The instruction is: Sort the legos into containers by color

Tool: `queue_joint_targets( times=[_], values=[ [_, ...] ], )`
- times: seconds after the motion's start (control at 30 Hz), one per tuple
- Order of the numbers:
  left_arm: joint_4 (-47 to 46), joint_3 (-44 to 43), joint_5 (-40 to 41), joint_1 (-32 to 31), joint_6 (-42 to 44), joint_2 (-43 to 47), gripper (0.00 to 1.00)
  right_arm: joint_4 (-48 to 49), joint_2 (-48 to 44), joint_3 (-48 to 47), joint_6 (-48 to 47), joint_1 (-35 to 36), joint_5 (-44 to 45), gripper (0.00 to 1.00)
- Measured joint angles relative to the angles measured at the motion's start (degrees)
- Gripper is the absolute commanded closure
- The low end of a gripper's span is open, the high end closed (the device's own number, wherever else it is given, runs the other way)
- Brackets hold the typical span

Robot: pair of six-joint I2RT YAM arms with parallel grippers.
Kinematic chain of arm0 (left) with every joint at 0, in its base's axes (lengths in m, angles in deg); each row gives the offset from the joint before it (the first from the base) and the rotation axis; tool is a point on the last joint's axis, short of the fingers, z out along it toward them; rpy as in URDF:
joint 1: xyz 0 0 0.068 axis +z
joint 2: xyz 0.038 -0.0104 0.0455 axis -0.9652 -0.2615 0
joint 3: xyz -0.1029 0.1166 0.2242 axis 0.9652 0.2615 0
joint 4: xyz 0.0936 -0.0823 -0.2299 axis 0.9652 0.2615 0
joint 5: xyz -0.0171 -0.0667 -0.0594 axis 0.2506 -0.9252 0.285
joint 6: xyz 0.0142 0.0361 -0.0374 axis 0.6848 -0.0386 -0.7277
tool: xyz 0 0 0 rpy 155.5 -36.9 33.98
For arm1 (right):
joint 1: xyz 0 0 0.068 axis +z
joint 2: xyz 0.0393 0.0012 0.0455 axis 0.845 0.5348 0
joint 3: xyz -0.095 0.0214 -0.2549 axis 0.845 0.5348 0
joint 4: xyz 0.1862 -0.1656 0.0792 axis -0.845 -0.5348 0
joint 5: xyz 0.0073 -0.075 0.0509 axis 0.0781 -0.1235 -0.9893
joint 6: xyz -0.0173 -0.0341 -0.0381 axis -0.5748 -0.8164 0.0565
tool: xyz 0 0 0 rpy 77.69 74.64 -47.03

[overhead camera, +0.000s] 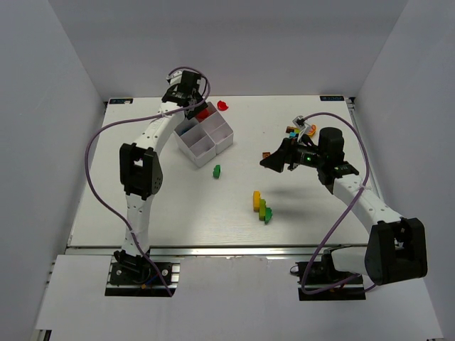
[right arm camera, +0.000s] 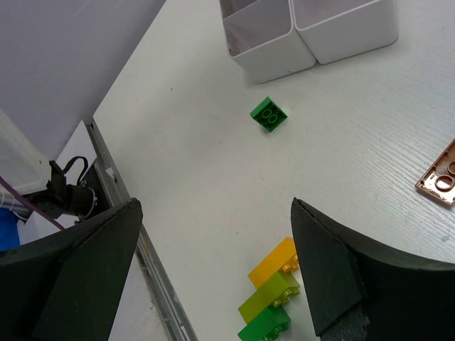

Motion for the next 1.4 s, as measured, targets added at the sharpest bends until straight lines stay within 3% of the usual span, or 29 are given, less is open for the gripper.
queue_joint_targets(
  times=[0.2,0.23,0.4,0.47,0.7,0.83,0.9,0.97,1.03,1.1,1.13,1.2,1.4],
  values=[
    [-0.15,0.46,-0.07,-0.26,-0.02,0.0,0.54,0.0,0.0,0.0,0.0,0.0,0.0,0.11],
    [-0.2,0.46,-0.07,-0.33,-0.02,0.0,0.46,0.0,0.0,0.0,0.0,0.0,0.0,0.11],
    [-0.48,0.46,-0.42,-0.5,-0.42,0.24,0.32,-0.02,0.0,0.0,-0.2,0.0,0.0,0.11],
    [-0.61,0.48,-0.57,-0.61,-0.52,0.76,0.22,-0.09,0.0,0.0,-0.42,0.0,0.0,0.11],
    [-1.6,0.72,-0.98,-0.83,-1.07,5.62,0.21,-0.87,0.0,0.0,-1.38,0.0,-0.26,0.11],
    [-4.07,3.85,-3.96,-0.85,0.13,10.97,0.26,-6.21,0.02,-0.87,-7.28,0.11,-0.35,0.11],
    [-7.5,9.73,-5.97,-0.83,1.2,15.89,0.32,-12.72,0.42,-3.39,-14.12,0.57,0.87,0.11],
    [-10.84,20.65,-8.39,-0.7,1.95,24.13,0.61,-20.02,1.92,-7.43,-21.51,1.18,2.64,0.11],
    [-14.67,31.98,-10.69,-0.33,2.05,33.33,0.66,-27.15,3.78,-11.06,-27.96,2.1,4.68,0.11],
    [-19.82,44.61,-13.9,0.87,1.73,44.57,0.48,-33.11,4.81,-12.28,-32.94,4.02,8.17,0.12],
    [-21.42,49.22,-15.13,1.7,1.38,49.09,0.28,-36.13,4.9,-12.24,-34.47,5.75,10.58,0.12],
    [-24.26,58.01,-17.22,4.04,-0.07,58.71,0.02,-39.71,4.61,-11.13,-35.19,9.68,15.21,0.12],
    [-27.34,71.41,-19.5,5.64,-3.19,72.22,0.02,-43.67,4.72,-7.82,-29.18,15.76,27.58,0.1]
  ],
)
